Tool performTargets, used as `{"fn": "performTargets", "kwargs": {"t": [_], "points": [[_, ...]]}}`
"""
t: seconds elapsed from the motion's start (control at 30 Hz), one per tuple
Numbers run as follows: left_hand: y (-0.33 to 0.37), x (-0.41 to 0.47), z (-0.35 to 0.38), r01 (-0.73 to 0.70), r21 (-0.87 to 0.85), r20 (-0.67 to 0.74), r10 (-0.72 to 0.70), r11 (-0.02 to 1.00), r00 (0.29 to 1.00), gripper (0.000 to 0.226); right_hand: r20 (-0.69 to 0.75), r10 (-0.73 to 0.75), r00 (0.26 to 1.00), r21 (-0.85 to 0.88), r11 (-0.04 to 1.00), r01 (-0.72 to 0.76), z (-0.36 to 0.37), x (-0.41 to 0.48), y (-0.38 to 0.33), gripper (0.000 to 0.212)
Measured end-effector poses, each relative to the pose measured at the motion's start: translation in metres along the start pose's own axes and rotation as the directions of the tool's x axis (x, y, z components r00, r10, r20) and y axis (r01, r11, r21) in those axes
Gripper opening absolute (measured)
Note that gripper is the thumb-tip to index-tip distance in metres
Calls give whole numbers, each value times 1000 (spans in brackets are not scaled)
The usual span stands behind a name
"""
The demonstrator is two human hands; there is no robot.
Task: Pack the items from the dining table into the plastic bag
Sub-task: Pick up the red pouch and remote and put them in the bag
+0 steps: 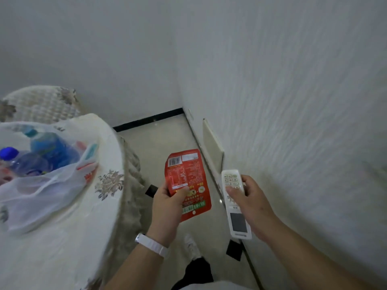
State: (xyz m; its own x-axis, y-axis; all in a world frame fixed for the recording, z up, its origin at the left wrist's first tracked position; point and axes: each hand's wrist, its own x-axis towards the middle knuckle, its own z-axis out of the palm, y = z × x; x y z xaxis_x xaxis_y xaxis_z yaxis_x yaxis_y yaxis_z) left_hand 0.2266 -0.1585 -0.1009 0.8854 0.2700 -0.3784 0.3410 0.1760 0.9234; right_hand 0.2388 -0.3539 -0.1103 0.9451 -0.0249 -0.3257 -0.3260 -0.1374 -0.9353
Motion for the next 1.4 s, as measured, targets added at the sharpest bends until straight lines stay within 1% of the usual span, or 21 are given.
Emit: {"fn": "performTargets", "kwargs": {"t": [0.2, 0.3, 0.4, 0.53, 0.67, 0.77, 0.87, 0.93, 1.0, 1.1, 1.23, 1.3, 1.4], "points": [[43, 104, -25, -8, -83, -28, 6, 997, 1000, 30, 61, -37, 997, -128, 991, 44, 57, 97, -58, 20], [72, 148, -43, -51, -105, -50, 46, 993, 998, 29, 98, -88, 991, -167, 981, 103, 93, 141, -91, 20], [95, 180, -60, -96, -117, -110, 83, 988, 990, 26, 152, -109, 982, -177, 975, 135, 126, 174, -115, 19], [113, 216, -83, -120, -148, -201, 89, 982, 975, 27, 270, -113, 956, -173, 971, 164, 166, 218, -136, 21], [119, 254, -107, -103, -190, -353, 30, 976, 935, 25, 383, -95, 919, -171, 970, 172, 203, 268, -150, 17], [126, 285, -124, -80, -200, -444, -17, 977, 896, 26, 480, -78, 874, -174, 968, 182, 237, 312, -163, 12], [142, 321, -137, -94, -220, -567, -49, 971, 822, 23, 579, -63, 813, -177, 964, 200, 274, 363, -181, 13], [161, 340, -141, -125, -216, -630, -40, 968, 776, 22, 641, -55, 766, -172, 962, 213, 298, 392, -197, 12], [179, 356, -144, -140, -200, -675, -33, 970, 737, 23, 705, -53, 707, -155, 962, 226, 319, 419, -213, 12], [196, 372, -150, -154, -189, -760, -45, 970, 649, 25, 790, -39, 611, -148, 956, 252, 350, 448, -236, 11], [209, 371, -162, -188, -204, -834, -70, 961, 547, 26, 868, -28, 496, -104, 966, 236, 392, 464, -255, 12], [212, 362, -172, -225, -198, -876, -70, 954, 477, 25, 893, -9, 451, -95, 974, 207, 413, 462, -259, 14], [217, 345, -194, -269, -175, -925, -66, 947, 373, 25, 922, 18, 387, -108, 971, 213, 446, 449, -259, 16]]}}
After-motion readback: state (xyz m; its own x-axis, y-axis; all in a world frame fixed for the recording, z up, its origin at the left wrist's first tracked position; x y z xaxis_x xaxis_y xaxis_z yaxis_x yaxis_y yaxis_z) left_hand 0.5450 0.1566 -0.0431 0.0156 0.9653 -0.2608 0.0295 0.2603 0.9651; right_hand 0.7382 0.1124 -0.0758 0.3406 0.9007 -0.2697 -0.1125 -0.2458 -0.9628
